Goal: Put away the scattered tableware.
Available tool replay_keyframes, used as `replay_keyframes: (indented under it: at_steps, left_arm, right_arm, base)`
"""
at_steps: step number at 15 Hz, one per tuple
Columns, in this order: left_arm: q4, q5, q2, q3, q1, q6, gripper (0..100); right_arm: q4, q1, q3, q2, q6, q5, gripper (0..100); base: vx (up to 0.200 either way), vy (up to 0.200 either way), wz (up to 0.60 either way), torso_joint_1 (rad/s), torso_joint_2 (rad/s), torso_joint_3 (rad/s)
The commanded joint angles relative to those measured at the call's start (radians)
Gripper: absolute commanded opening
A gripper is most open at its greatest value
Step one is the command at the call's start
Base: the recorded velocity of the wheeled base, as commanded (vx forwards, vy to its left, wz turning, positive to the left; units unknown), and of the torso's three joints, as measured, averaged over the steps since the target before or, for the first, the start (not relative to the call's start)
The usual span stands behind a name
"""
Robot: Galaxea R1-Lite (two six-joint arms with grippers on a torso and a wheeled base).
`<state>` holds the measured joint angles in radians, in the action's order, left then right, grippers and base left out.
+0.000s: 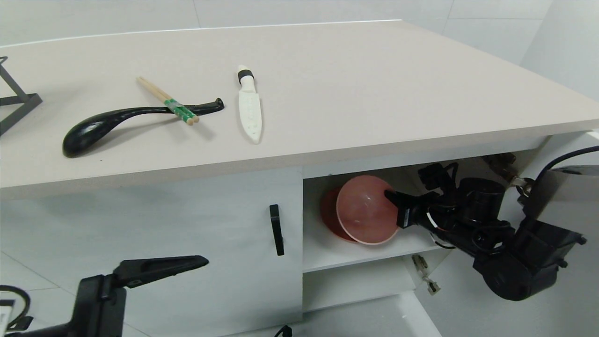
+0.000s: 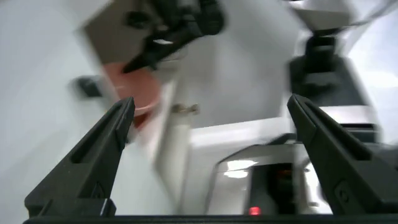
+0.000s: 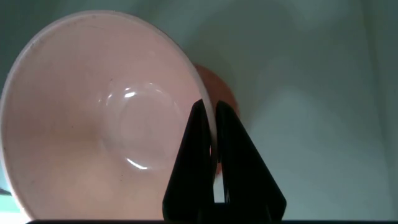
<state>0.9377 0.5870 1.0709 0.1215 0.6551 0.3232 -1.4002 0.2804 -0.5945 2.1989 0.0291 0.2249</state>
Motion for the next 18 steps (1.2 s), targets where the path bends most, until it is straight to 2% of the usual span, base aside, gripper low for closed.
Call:
replay_keyframes:
  at_steps: [1, 5, 6, 7, 9, 10, 11, 12, 13, 14, 15, 17, 18]
  left_arm:
    - [-0.046, -0.012, -0.134, -0.005, -0.095, -0.001, 100]
    - [-0.152, -0.032, -0.391, -0.040, -0.216, -0.006, 100]
    - [-0.234, -0.055, -0.517, -0.062, -0.281, -0.003, 100]
    - [-0.321, -0.055, -0.611, -0.066, -0.315, 0.000, 100]
    - [-0.510, -0.058, -0.778, -0.065, -0.341, -0.010, 100]
    - [-0.574, -0.062, -0.845, -0.068, -0.341, -0.041, 100]
    - [-0.623, -0.076, -0.921, -0.080, -0.351, -0.104, 100]
    - [-0.663, -0.121, -0.980, -0.083, -0.384, -0.174, 100]
    - [-0.658, -0.181, -0.983, -0.091, -0.388, -0.219, 100]
    - [-0.649, -0.217, -0.983, -0.095, -0.388, -0.236, 100]
    - [-0.655, -0.311, -0.983, -0.121, -0.388, -0.256, 100]
    - [-0.743, -0.331, -0.983, -0.121, -0.388, -0.254, 100]
    - [-0.775, -0.331, -0.983, -0.121, -0.388, -0.253, 100]
  right_arm:
    - [0.000, 0.009, -0.025, 0.025, 0.000, 0.001, 0]
    - [0.000, 0.008, -0.042, 0.051, -0.003, 0.001, 0]
    - [0.000, 0.009, -0.039, 0.054, -0.005, -0.001, 0]
    - [0.000, 0.009, -0.038, 0.053, -0.005, -0.007, 0]
    - [0.000, 0.009, -0.036, 0.054, -0.003, -0.022, 0]
    - [0.000, 0.009, -0.038, 0.054, -0.003, -0.022, 0]
    - [0.001, 0.011, -0.036, 0.054, -0.003, -0.022, 0]
    - [0.000, 0.011, -0.036, 0.053, -0.003, -0.022, 0]
    - [0.000, 0.013, -0.041, 0.054, -0.003, -0.025, 0]
    - [0.000, 0.013, -0.041, 0.054, -0.002, -0.024, 0]
    - [0.003, 0.016, -0.038, 0.061, -0.003, -0.025, 0]
    - [0.003, 0.017, -0.031, 0.065, -0.005, -0.025, 0]
    - [0.003, 0.016, -0.027, 0.070, -0.005, -0.025, 100]
  base:
    - [0.000, 0.000, 0.00, 0.000, 0.00, 0.000]
    - [0.000, 0.000, 0.00, 0.000, 0.00, 0.000]
    - [0.000, 0.000, 0.00, 0.000, 0.00, 0.000]
    - [0.000, 0.000, 0.00, 0.000, 0.00, 0.000]
    - [0.000, 0.000, 0.00, 0.000, 0.00, 0.000]
    - [0.000, 0.000, 0.00, 0.000, 0.00, 0.000]
    - [0.000, 0.000, 0.00, 0.000, 0.00, 0.000]
    - [0.000, 0.000, 0.00, 0.000, 0.00, 0.000]
    - [0.000, 0.000, 0.00, 0.000, 0.00, 0.000]
    - [0.000, 0.000, 0.00, 0.000, 0.00, 0.000]
    - [0.000, 0.000, 0.00, 0.000, 0.00, 0.000]
    - [0.000, 0.000, 0.00, 0.000, 0.00, 0.000]
    - [0.000, 0.000, 0.00, 0.000, 0.00, 0.000]
